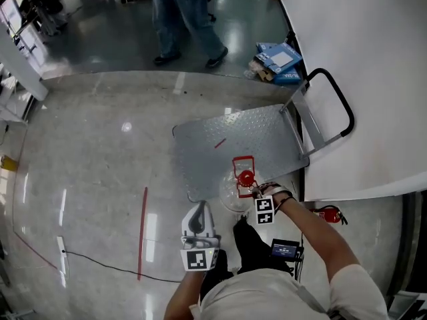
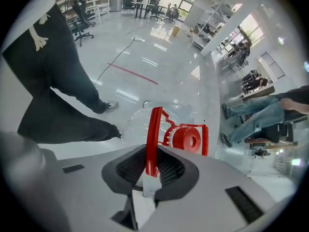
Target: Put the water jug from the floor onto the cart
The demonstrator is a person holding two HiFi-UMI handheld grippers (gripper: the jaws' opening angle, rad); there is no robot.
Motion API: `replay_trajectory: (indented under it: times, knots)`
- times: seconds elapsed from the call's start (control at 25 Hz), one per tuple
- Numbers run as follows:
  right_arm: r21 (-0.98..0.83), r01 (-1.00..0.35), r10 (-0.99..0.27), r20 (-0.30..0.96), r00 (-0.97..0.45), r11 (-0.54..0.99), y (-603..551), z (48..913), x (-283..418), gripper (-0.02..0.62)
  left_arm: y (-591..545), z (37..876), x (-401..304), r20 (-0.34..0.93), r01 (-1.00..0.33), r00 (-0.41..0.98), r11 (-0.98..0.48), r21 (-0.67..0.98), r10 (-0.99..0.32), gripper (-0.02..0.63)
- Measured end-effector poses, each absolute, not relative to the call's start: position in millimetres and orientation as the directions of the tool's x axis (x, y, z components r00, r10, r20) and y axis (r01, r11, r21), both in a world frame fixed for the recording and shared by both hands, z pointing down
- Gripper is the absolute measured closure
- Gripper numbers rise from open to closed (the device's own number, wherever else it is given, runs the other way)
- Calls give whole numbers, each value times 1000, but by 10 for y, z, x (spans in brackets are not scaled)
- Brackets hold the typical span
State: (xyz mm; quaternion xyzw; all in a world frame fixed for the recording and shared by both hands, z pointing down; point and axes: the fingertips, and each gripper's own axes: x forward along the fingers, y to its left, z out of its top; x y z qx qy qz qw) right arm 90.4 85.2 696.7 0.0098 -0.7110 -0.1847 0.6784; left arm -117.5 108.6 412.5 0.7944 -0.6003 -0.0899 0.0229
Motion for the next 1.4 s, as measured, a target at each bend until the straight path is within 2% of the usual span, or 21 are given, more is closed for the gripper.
replay_trajectory:
  times: [0.24, 0.48, 0.76, 1.04, 1.4]
  knots:
    - [364, 281, -348, 931, -108, 888, -120, 7064, 728, 528, 540, 4150, -1039, -110, -970, 206, -218, 111, -972, 603]
    - [382, 267, -356, 924, -141, 885, -823, 7239, 648, 525, -28, 4165, -976, -87, -983, 124, -134, 122, -989, 603]
    - [466, 297, -432, 885, -177, 833, -1360, 7396, 430, 520, -522, 4334, -950, -35, -986, 126, -129, 104, -991, 603]
    - [573, 314, -526, 819, -228, 757, -1612, 7546, 259, 520, -785, 4489, -1002, -1, -986, 132, -131, 100, -991, 603]
    - [548, 326, -496, 836, -234, 770, -1380, 7582, 404, 520, -879, 4584, -937, 12, -983, 143, -140, 118, -990, 603]
